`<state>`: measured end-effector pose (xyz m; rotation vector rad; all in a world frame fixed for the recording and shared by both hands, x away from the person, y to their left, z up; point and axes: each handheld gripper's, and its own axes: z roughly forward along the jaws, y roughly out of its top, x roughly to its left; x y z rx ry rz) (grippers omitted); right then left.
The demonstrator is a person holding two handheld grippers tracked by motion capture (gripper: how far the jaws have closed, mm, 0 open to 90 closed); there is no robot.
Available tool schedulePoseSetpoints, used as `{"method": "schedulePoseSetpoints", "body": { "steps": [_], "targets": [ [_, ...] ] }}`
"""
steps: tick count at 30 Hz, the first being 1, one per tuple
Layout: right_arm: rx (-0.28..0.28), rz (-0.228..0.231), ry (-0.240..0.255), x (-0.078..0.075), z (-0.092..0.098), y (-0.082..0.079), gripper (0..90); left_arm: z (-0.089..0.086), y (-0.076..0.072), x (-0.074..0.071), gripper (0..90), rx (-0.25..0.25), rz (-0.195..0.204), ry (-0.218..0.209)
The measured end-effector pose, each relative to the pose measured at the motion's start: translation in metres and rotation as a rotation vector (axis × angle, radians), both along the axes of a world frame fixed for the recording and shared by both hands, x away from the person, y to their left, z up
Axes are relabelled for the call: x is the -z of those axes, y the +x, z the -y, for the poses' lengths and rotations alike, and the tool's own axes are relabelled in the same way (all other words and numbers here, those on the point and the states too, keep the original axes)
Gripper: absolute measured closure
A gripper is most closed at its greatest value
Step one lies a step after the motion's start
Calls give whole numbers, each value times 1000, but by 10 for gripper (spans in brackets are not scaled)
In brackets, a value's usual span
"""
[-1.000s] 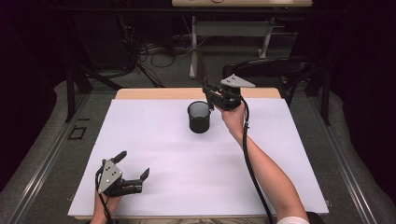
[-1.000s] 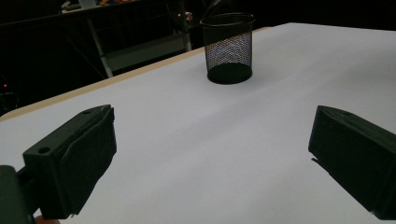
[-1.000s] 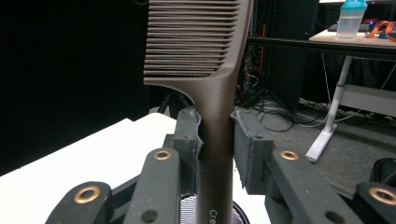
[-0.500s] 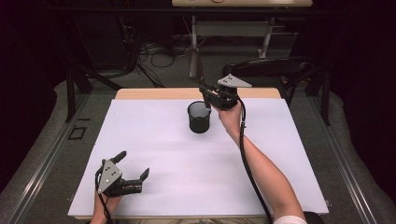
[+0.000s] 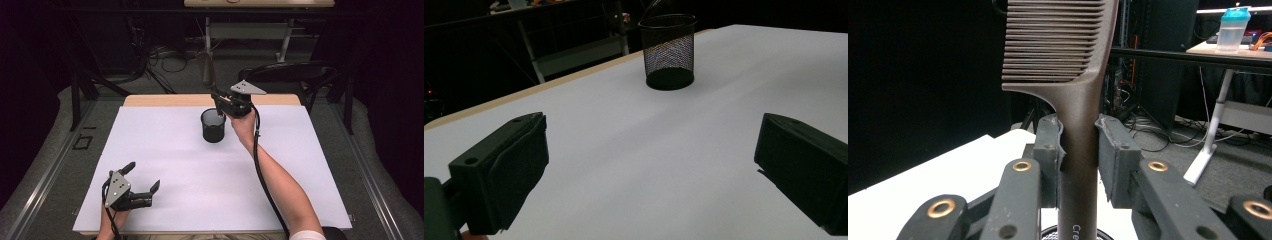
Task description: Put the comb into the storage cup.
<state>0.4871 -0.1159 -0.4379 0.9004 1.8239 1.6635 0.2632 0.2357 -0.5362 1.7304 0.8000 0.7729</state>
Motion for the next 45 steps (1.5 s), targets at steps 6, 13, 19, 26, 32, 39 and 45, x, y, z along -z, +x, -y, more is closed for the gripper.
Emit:
{"method": "schedulePoseSetpoints", "body": {
  "steps": [6,13,19,26,32,39,45],
  "targets": [
    [-2,0,7,5,-2,3,728,0,0,0,11,0,-1,1],
    [1,6,1,8,-4,6,728,0,0,0,11,0,-1,-1],
    [5,-1,1,11,-4,8,728,0,0,0,11,0,0,0],
    [5,-2,-5,15,-6,11,728,0,0,0,11,0,-1,-1],
    [2,-7,-11,17,-8,13,727,0,0,0,11,0,-1,0],
    [-3,-16,-19,19,-11,15,727,0,0,0,11,0,0,0],
    [-9,-18,-28,22,-12,16,728,0,0,0,11,-1,0,-1]
  ]
}}
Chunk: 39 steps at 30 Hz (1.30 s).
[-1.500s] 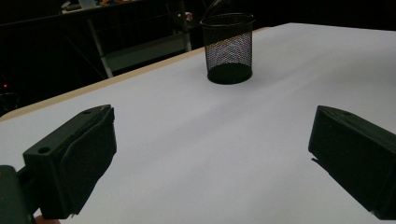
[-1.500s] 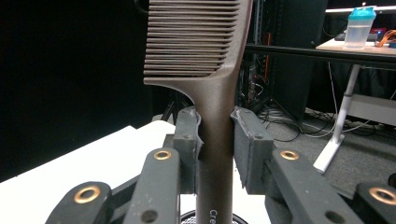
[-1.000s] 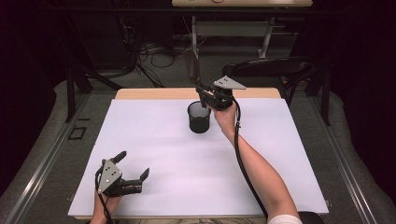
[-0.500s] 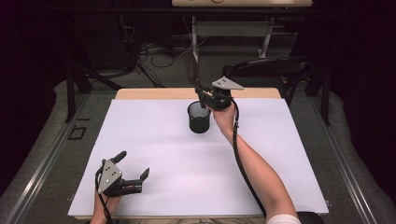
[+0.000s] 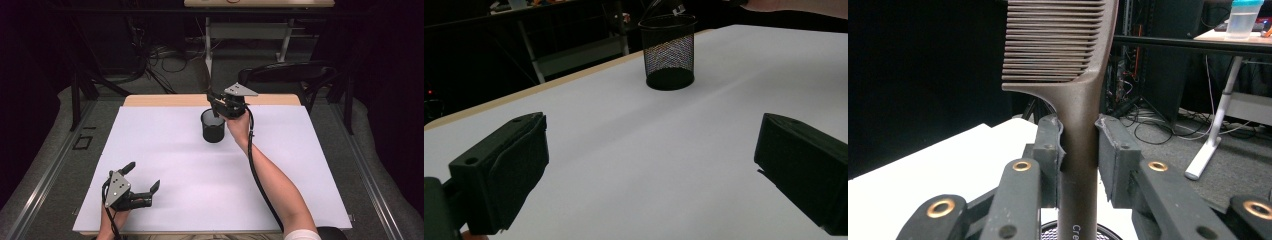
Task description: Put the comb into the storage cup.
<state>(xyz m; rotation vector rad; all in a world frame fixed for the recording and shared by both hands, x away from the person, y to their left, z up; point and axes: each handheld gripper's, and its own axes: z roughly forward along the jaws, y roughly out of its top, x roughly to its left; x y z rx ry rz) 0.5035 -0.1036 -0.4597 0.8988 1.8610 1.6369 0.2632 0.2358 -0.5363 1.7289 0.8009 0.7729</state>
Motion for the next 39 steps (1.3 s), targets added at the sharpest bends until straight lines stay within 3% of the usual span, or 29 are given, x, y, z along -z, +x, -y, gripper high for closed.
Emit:
{"method": "schedulePoseSetpoints", "body": {
  "steps": [39],
  "targets": [
    [-24,-22,-13,12,-5,2,728,0,0,0,12,-2,2,-3]
  ]
}}
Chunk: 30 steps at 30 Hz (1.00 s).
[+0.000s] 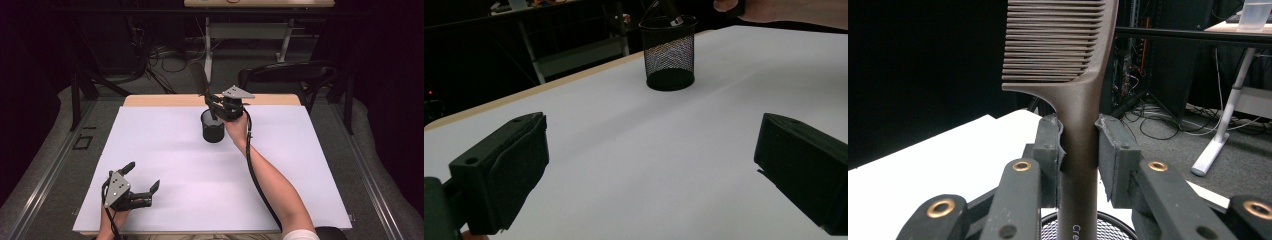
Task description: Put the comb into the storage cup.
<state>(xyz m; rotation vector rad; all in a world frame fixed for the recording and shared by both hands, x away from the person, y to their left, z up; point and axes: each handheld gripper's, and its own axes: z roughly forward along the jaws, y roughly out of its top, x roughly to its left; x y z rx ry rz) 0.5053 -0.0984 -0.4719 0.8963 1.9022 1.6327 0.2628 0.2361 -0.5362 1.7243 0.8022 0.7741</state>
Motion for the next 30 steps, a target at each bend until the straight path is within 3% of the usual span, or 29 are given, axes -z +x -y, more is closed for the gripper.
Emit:
{"method": "schedulePoseSetpoints", "body": {
  "steps": [30],
  "targets": [
    [-3,-18,-24,14,2,-1,728,0,0,0,12,-1,1,1]
  ]
}}
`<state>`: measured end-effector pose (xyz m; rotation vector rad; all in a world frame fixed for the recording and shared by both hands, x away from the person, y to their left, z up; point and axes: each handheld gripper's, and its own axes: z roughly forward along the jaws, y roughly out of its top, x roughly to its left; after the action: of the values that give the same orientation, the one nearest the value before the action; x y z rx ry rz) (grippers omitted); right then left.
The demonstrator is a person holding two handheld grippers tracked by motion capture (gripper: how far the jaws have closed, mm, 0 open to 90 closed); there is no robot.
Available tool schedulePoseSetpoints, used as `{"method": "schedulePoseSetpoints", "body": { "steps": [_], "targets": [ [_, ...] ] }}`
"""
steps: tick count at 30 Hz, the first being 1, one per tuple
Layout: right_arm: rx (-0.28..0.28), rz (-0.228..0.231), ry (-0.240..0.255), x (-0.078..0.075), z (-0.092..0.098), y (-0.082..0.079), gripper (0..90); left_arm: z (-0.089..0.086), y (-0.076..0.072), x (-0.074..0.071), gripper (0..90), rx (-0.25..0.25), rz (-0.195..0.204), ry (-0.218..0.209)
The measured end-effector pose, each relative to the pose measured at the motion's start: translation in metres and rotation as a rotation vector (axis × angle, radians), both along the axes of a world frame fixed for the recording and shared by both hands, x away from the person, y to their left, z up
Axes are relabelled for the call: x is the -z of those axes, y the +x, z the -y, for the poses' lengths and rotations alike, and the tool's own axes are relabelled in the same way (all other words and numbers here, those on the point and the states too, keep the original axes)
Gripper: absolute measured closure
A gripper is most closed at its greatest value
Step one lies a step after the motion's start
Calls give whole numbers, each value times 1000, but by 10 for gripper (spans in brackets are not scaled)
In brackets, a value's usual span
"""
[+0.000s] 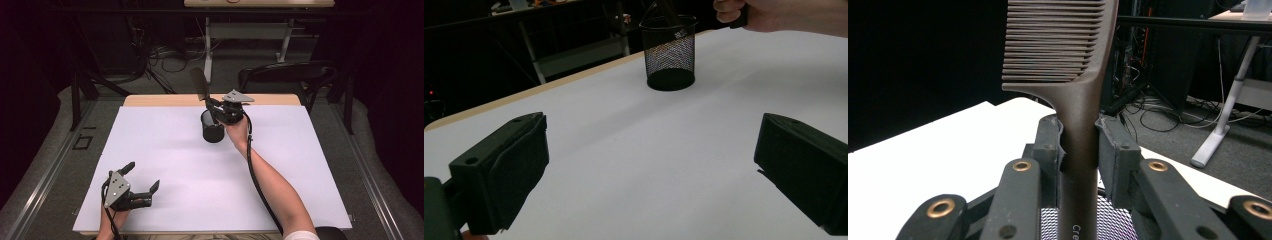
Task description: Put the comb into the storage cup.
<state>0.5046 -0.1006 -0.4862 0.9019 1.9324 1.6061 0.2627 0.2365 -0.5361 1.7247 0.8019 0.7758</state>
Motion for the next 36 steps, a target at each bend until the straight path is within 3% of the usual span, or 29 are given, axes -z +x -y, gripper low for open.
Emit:
{"method": "schedulePoseSetpoints", "body": {
  "steps": [36],
  "targets": [
    [4,-33,-40,14,3,0,726,0,0,0,12,0,1,-3]
  ]
}}
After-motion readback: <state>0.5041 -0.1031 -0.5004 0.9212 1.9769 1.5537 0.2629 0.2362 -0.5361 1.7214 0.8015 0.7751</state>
